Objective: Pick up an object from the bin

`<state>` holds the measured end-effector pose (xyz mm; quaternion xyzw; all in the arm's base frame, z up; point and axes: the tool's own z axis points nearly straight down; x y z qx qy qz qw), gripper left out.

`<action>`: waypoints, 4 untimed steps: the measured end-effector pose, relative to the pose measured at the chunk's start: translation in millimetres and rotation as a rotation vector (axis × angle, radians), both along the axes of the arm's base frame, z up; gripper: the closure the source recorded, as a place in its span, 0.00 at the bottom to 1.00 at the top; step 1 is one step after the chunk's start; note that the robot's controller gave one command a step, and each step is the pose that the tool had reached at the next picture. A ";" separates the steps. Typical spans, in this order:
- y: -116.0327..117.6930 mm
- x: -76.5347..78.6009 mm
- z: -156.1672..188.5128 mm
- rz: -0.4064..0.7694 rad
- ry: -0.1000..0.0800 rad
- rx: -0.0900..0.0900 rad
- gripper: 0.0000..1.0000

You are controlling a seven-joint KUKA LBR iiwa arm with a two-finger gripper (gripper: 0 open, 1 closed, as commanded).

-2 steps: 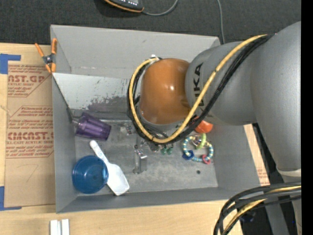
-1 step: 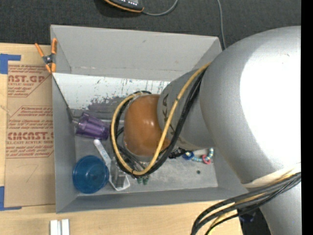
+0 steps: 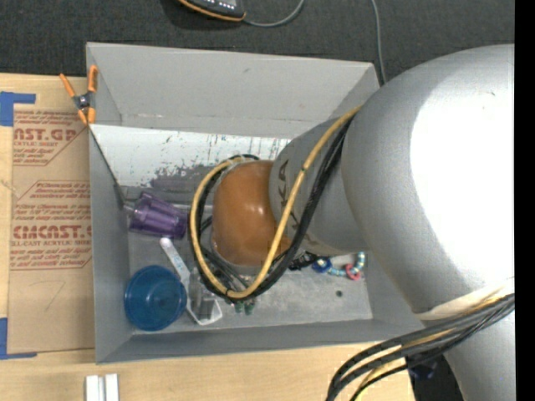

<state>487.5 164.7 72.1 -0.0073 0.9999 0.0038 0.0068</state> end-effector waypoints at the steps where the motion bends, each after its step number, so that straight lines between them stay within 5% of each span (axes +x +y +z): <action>1: -14.8 3.4 1.1 0.103 -0.002 0.001 1.00; 3: -36.2 4.0 0.4 0.136 -0.003 -0.001 1.00; 4: -25.8 6.7 33.9 0.356 0.000 -0.004 1.00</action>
Offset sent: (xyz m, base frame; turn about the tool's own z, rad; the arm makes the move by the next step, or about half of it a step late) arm 0.0016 -0.0181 -0.0021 -0.1007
